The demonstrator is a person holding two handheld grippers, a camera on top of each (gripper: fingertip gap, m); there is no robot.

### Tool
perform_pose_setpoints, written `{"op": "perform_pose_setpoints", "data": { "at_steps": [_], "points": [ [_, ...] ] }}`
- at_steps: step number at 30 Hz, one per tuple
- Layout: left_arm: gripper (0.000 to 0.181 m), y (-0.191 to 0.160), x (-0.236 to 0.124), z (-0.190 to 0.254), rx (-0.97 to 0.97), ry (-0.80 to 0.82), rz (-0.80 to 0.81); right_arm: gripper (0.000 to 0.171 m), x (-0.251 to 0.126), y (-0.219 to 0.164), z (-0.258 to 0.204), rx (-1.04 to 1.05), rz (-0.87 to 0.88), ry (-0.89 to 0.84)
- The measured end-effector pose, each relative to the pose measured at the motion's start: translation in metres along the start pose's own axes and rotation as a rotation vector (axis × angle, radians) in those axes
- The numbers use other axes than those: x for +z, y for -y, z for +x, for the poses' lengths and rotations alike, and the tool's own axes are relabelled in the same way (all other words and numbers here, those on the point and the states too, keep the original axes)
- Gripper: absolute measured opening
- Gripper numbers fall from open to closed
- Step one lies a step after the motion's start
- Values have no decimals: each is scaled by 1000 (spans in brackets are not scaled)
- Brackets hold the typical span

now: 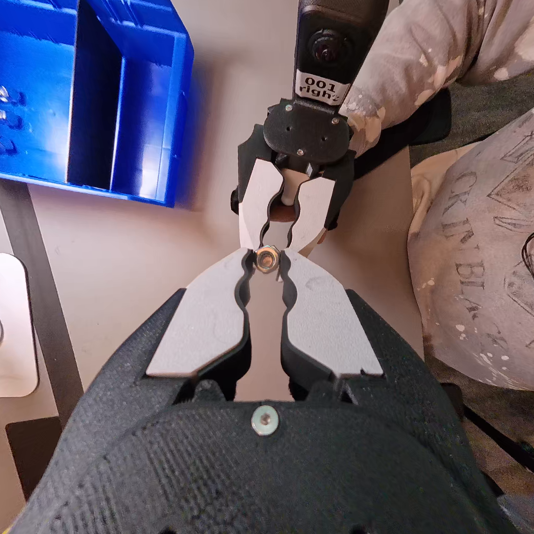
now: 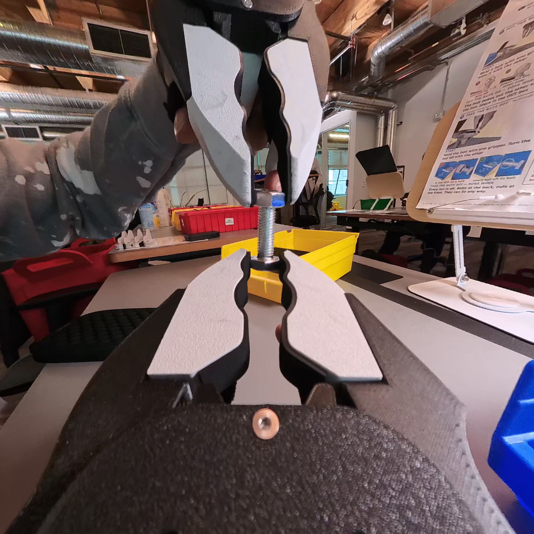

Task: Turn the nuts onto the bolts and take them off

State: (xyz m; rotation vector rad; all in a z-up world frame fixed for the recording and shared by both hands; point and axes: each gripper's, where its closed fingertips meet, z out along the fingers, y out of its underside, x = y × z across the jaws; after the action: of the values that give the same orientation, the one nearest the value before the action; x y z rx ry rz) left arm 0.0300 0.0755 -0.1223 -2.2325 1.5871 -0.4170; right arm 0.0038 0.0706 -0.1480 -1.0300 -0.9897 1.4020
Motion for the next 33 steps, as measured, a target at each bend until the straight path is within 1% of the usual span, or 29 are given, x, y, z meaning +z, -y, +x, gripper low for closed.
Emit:
{"op": "perform_pose_setpoints", "data": {
  "at_steps": [16,20,23,26,30,33],
  "points": [
    [20,-3,-4,0,0,14,182,18,1,-2,-1,-19,-13,-3],
    [22,-3,-8,3,2,8,249,18,1,-5,-1,-20,-19,-1],
    [21,-6,-17,-5,-31,28,343,18,1,-6,-1,-19,-20,1],
    [24,-17,-21,-12,-82,16,411,18,1,-5,-1,-17,-18,5],
    [30,-24,-15,-5,-134,-70,522,18,2,-6,-3,-18,-15,12],
    [31,-21,-8,3,-180,-148,676,18,2,-5,-4,-21,-9,19]
  ]
}}
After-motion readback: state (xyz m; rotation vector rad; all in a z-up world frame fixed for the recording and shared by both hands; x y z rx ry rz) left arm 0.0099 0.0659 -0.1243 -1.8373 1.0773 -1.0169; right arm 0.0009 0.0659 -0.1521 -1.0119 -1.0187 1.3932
